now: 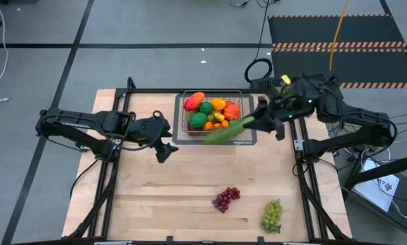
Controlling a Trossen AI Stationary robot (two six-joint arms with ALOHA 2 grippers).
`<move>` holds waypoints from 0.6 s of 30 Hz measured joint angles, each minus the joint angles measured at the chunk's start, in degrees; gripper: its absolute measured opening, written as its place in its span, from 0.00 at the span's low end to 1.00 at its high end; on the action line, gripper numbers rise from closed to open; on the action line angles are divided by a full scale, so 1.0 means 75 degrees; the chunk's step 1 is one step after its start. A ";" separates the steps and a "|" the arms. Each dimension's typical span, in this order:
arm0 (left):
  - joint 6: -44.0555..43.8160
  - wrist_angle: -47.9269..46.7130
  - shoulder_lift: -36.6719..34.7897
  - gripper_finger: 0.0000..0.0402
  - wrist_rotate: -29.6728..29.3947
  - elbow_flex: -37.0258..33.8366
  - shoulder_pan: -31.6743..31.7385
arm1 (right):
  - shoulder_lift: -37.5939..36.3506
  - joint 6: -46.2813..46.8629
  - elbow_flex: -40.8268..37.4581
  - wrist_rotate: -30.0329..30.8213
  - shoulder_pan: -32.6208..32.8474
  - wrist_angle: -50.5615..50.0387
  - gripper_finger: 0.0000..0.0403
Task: Build produce basket
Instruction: Put the green cucumber into the brown wire basket
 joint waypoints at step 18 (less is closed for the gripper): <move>-0.0721 0.0490 0.0064 0.83 -0.0045 0.0006 -0.0053 | -0.0093 0.1023 -0.0006 0.0707 -0.0835 0.3451 0.32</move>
